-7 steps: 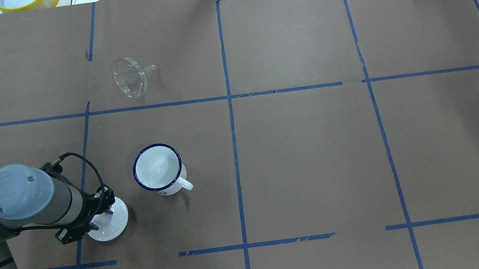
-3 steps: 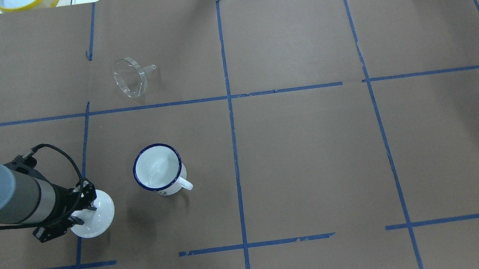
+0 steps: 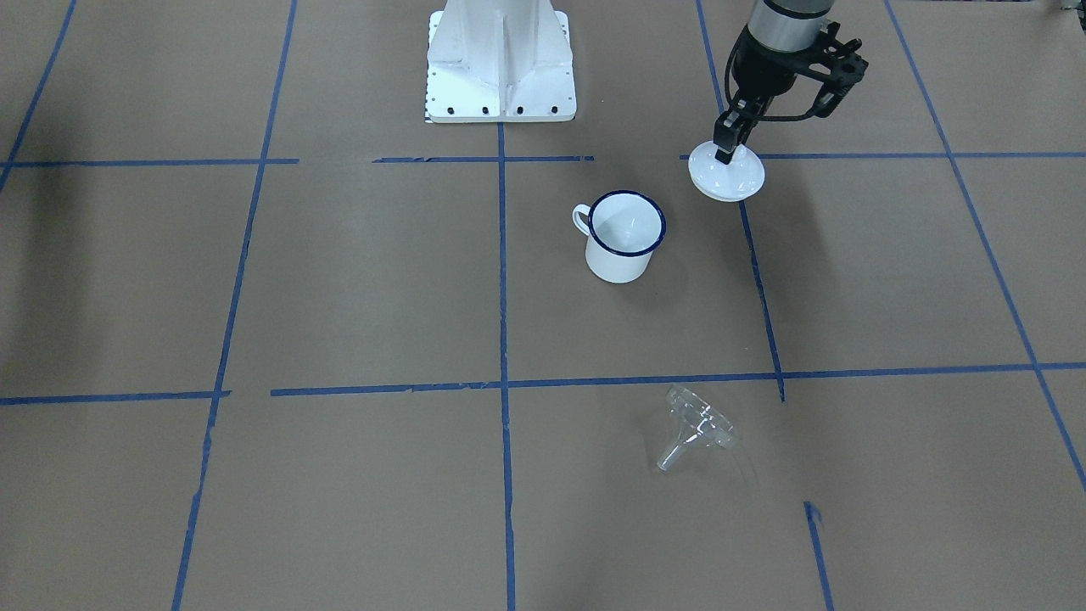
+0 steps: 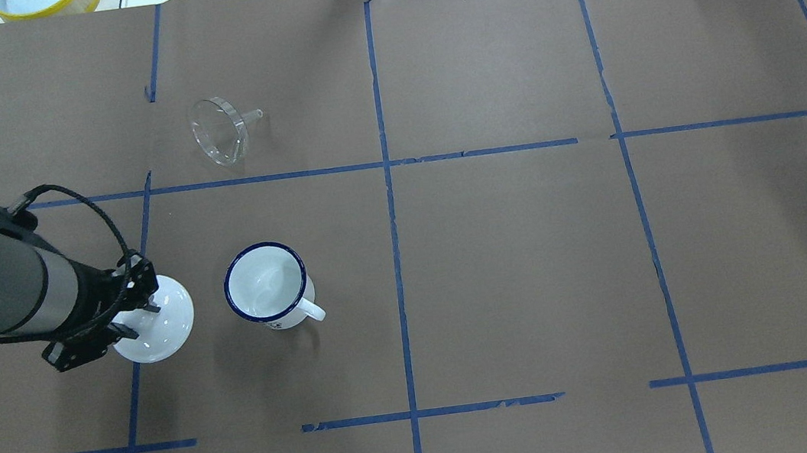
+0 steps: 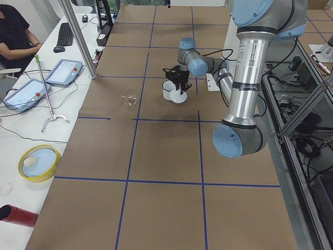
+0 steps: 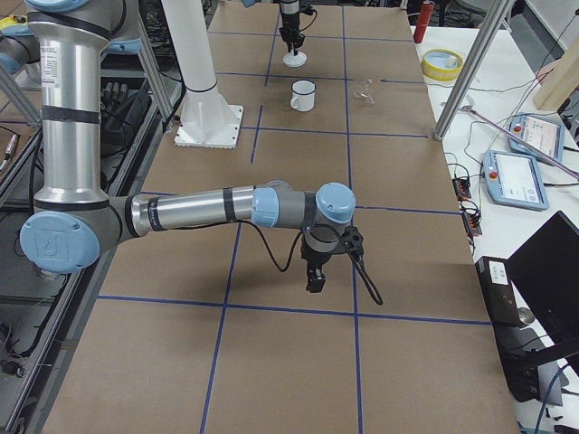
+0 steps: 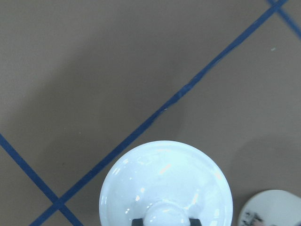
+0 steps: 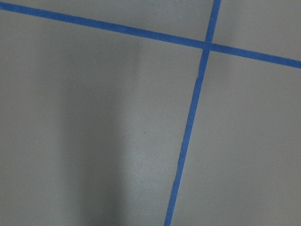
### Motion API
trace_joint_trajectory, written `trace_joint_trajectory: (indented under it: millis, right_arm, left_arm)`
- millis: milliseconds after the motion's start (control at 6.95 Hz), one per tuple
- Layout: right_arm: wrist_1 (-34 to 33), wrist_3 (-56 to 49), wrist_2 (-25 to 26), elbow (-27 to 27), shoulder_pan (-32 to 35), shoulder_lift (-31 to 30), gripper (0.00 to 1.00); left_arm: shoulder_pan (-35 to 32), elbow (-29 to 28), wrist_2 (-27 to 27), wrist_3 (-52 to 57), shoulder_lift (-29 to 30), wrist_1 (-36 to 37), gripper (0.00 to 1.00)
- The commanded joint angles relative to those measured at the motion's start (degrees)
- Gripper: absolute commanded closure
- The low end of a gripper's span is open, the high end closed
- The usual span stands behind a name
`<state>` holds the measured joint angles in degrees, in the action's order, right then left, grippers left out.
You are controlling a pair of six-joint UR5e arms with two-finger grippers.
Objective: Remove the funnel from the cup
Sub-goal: 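Carry the white lid onto the mug and lower it on top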
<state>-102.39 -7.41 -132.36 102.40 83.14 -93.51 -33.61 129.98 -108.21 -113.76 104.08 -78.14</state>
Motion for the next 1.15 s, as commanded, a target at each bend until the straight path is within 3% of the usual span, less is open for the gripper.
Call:
trace_joint_trajectory:
  millis: [0,432,1007]
  right_arm:
    - [0.0,0.0,0.0,0.0,0.0,0.0,0.0]
    - [0.0,0.0,0.0,0.0,0.0,0.0,0.0]
    - [0.0,0.0,0.0,0.0,0.0,0.0,0.0]
  left_arm:
    - [0.1,-7.9,-0.6,0.5,14.2,9.1,1.0]
    - [0.3,-15.9,-2.0,0.6,20.2,8.5,1.0]
    - [1.5,-16.7,-2.1,0.6,20.5,7.7,1.0]
